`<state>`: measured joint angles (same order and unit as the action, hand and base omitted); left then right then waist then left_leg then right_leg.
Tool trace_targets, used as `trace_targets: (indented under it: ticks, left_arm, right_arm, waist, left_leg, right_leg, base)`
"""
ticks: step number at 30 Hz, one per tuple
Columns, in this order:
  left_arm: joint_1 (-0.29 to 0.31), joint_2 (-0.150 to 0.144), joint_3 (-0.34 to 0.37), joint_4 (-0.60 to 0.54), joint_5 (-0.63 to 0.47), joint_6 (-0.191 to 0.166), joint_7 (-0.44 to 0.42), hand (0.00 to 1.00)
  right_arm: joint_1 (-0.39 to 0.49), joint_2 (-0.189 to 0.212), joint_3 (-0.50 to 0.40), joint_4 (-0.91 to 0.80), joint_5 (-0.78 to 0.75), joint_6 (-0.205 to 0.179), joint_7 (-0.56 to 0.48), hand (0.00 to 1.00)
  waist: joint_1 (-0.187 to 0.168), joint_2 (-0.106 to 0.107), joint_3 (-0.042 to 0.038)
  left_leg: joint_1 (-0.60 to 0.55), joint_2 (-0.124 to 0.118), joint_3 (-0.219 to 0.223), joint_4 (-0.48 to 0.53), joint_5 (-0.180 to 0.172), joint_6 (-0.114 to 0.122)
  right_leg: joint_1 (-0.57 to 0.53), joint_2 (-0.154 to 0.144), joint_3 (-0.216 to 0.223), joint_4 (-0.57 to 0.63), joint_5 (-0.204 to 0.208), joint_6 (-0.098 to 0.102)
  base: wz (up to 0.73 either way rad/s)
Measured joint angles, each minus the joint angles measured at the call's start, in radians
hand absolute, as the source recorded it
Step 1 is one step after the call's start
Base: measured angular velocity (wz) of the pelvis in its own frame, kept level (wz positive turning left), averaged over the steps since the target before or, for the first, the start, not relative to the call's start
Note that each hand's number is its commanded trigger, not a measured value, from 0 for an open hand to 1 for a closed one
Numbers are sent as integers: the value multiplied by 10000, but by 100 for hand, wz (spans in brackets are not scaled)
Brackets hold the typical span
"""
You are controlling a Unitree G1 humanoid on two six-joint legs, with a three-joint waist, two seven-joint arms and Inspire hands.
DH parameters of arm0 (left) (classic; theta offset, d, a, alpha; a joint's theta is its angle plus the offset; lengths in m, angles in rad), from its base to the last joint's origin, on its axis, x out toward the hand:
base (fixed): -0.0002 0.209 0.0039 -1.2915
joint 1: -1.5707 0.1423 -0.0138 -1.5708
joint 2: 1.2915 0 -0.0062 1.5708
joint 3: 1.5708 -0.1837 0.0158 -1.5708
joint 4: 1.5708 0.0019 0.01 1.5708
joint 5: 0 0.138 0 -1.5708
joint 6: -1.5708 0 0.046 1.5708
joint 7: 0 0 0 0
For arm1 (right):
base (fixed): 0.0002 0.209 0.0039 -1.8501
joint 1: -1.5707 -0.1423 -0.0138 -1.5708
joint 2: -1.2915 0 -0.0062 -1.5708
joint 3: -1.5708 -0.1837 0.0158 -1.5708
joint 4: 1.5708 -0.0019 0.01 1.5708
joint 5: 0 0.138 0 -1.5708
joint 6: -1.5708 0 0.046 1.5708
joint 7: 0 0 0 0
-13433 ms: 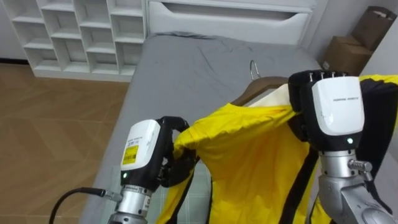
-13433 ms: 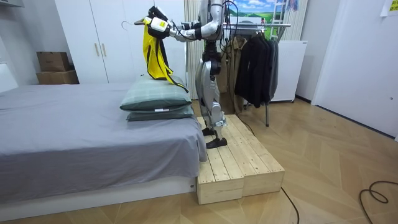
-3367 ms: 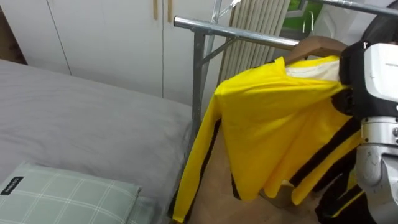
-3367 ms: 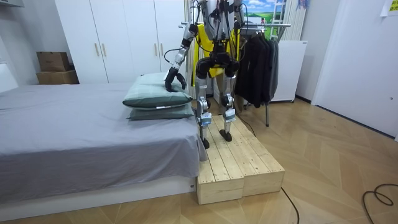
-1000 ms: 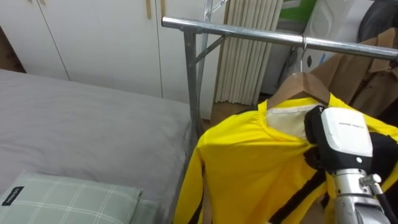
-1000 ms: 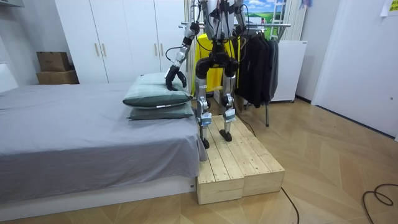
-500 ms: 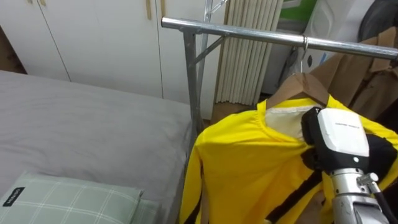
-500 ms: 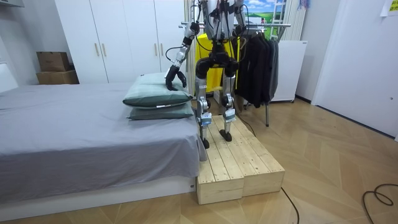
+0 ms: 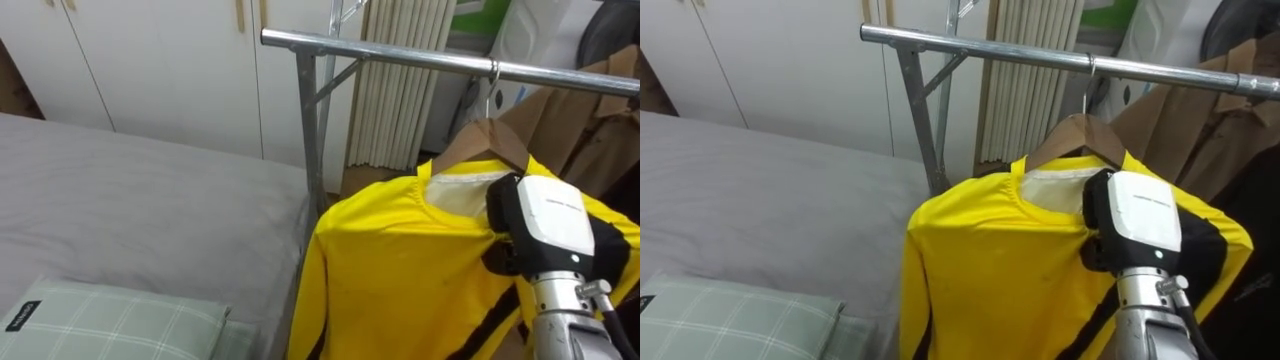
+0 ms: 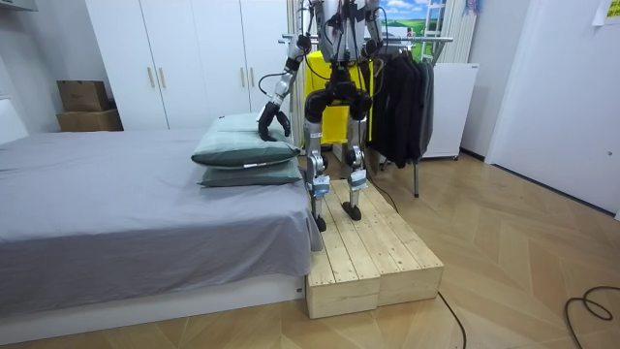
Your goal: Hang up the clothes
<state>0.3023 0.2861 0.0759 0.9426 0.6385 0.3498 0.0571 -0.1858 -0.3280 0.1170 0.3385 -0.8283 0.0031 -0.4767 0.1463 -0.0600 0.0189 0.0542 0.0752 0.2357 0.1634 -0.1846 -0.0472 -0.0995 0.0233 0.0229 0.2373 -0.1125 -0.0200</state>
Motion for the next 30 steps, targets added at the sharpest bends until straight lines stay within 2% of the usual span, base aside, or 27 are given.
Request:
trace_targets:
  ticks: [3,30]
  left_arm:
    - [7,-1,-2,20,-7,4,11,0]
    - [41,-76,-12,93,-17,18,200,0]
  right_arm:
    - [6,98,1,118,75,-1,20,0]
    - [6,120,5,221,425,-18,62,0]
  waist:
    - [0,8,11]
    - [-11,-1,13]
  left_leg:
    - [114,-3,-30,-21,-1,-1]
    - [139,-9,-32,-106,-1,-1]
  right_leg:
    - [134,1,-3,-25,-17,6]
    - [159,6,3,-125,-36,10]
  base:
    - [3]
    - [0]
